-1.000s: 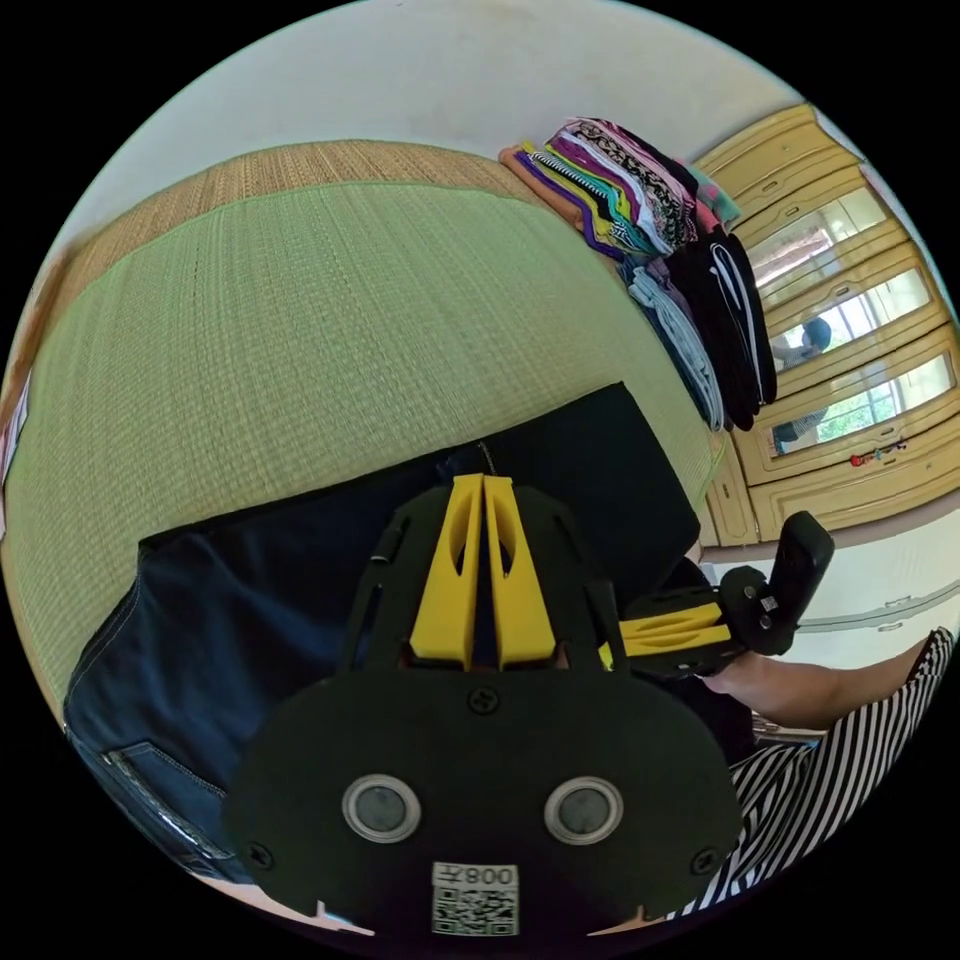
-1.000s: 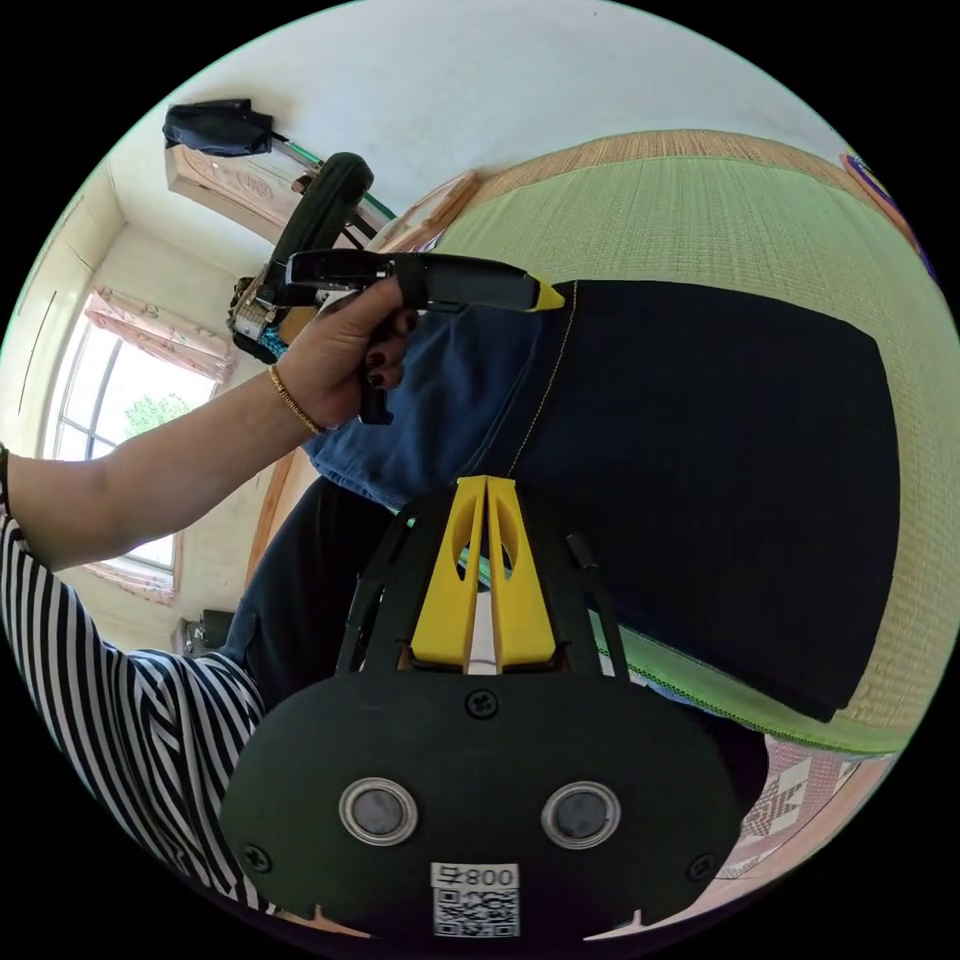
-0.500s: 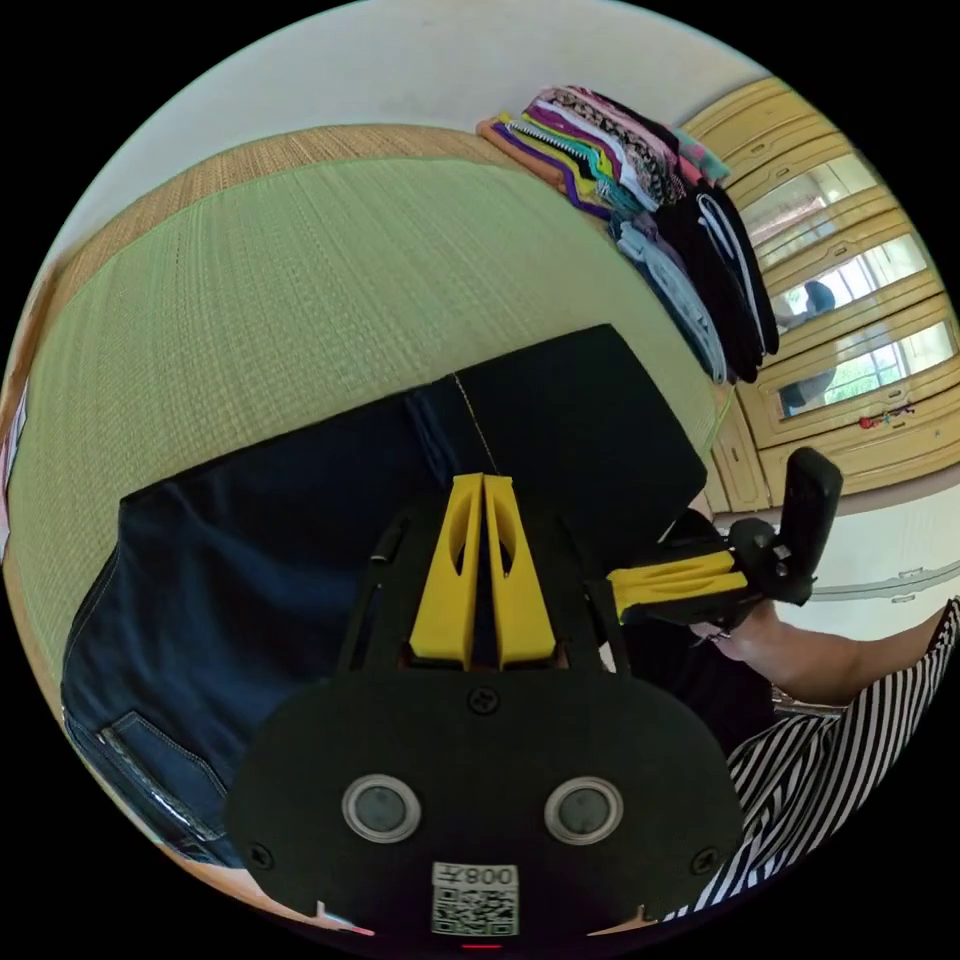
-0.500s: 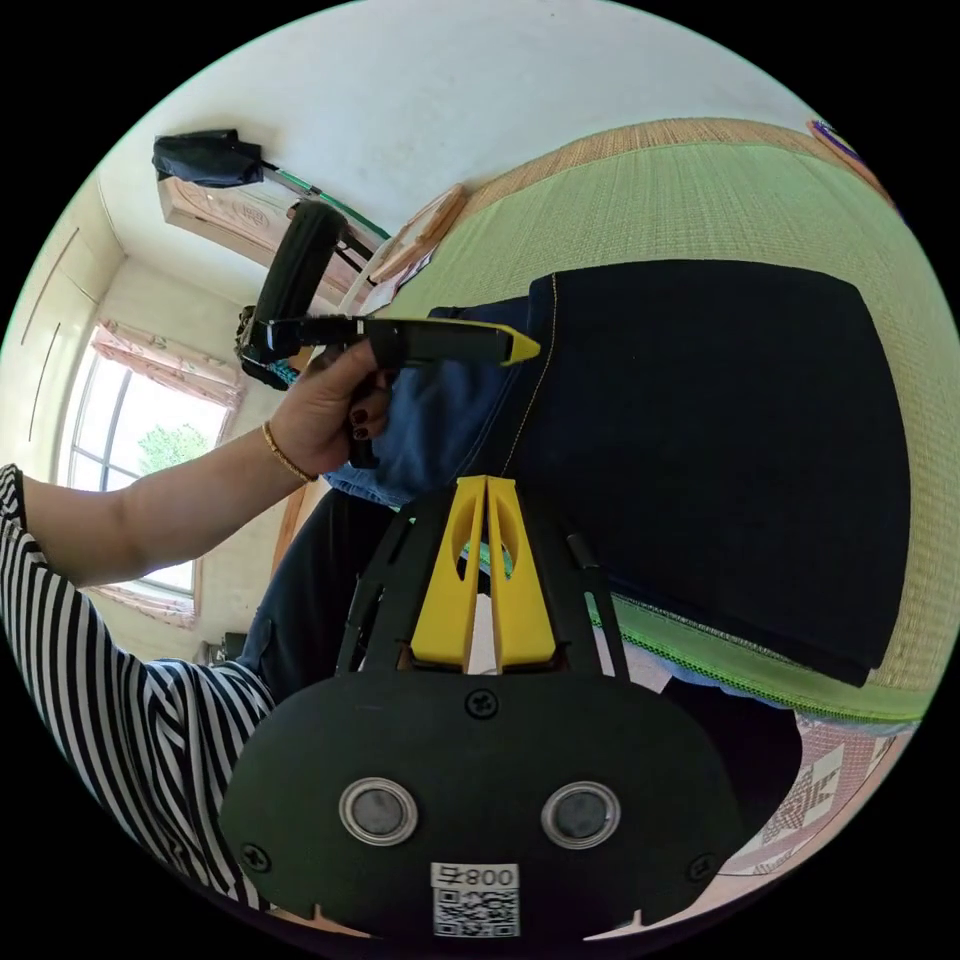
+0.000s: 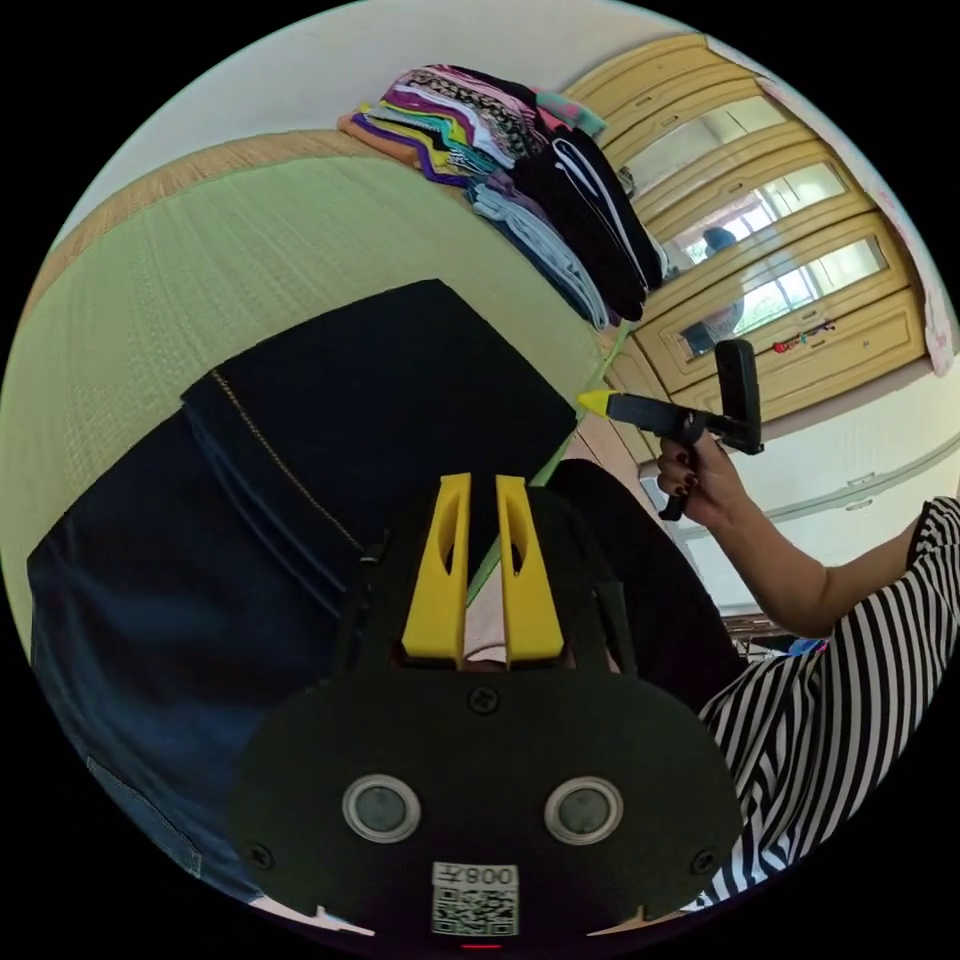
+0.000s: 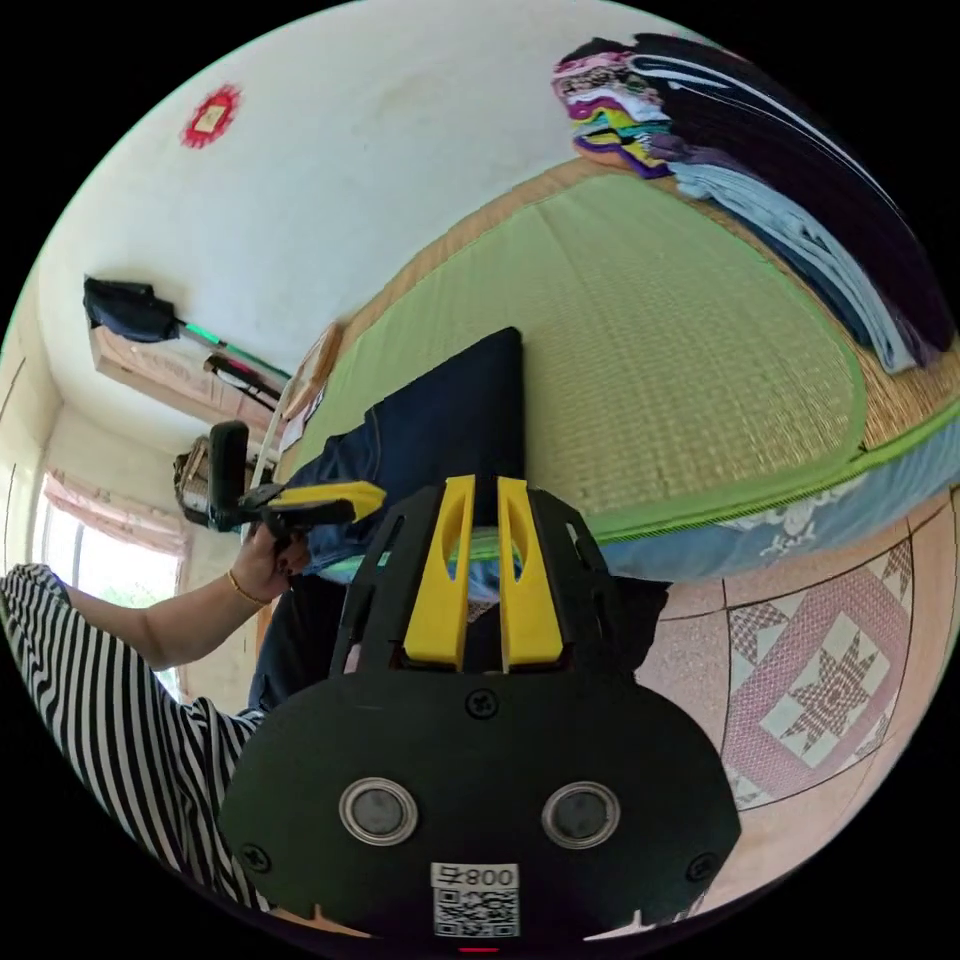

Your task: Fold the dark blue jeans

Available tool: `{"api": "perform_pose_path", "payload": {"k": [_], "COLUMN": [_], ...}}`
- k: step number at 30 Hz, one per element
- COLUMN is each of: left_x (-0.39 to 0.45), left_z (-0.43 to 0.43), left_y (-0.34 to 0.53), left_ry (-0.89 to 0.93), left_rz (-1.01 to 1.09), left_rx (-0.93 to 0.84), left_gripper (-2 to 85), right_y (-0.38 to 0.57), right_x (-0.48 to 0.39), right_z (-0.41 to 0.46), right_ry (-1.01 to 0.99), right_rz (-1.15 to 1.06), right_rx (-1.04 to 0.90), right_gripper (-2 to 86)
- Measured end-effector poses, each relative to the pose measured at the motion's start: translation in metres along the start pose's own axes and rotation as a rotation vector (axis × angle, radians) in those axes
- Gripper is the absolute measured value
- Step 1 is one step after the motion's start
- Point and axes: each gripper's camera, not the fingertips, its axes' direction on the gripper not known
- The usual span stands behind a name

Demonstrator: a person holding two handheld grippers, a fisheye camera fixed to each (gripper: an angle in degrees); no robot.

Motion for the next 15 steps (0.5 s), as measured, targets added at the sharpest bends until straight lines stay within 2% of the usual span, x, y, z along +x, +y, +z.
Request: {"api": "perform_pose_path", "payload": {"k": [5,10,15], "left_x": [0.054,0.095,0.13], "left_z": [0.034,0.061,0.085], "left_y": [-0.019,-0.031,-0.036], "left_ry": [-0.076,-0.169,-0.279], "left_rz": [0.116,0.184,0.218], "left_rx": [-0.026,-0.032,-0.034], "left_gripper": [7.3,8.6,9.8], "right_y": [-0.011,-0.016,-0.02], "right_x": [0.056,0.095,0.121], "right_z": [-0.006,-0.013,-0.035], "right_ry": [-0.117,-0.273,-0.262], "right_rz": [0.118,0.194,0.233], "right_rx": [-0.068,-0.085,-0.048], "right_gripper": [8.6,8.3,7.4]}}
